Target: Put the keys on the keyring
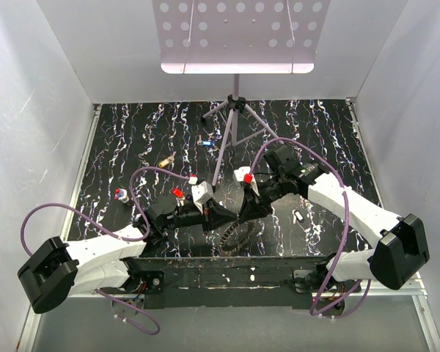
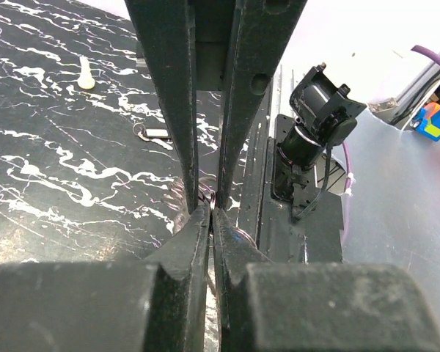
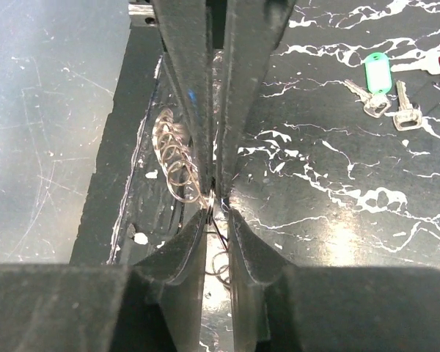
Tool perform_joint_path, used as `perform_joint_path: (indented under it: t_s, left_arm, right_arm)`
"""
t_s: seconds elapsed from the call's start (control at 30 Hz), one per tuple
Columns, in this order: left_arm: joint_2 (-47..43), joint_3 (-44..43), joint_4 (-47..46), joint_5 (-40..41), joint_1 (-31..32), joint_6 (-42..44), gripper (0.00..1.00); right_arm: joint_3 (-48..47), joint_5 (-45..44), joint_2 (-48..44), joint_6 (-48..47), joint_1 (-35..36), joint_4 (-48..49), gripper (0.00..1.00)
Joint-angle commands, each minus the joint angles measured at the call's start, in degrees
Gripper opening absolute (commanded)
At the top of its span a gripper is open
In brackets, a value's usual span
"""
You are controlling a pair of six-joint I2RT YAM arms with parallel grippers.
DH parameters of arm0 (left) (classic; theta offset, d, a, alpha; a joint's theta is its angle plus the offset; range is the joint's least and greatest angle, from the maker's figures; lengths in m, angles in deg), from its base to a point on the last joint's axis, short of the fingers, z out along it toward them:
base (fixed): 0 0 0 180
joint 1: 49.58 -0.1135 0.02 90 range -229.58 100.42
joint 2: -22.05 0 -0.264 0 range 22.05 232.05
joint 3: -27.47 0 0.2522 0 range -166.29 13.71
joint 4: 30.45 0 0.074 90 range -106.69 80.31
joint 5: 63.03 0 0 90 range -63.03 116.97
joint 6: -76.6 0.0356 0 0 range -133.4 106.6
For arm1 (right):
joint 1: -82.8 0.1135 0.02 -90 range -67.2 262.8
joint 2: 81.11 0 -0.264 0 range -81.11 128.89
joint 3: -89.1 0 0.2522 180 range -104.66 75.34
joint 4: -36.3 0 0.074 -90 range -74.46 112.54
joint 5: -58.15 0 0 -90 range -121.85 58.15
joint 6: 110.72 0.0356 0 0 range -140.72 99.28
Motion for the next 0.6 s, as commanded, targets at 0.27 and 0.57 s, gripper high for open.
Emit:
perform_joint_path:
  t_s: [0.27, 0.57]
  left_arm:
    - [-1.73, 1.46, -1.07, 4.09, 0.17, -0.95, 0.0]
    - [-2.7, 4.18, -6.77, 5.24, 0.08, -4.89, 0.0]
  right_arm:
    - [1.47, -2.19, -1.13, 7.58, -2.88, 4.34, 0.32]
    - [0.07, 6.16, -2.36, 4.77, -4.81, 1.09, 0.4]
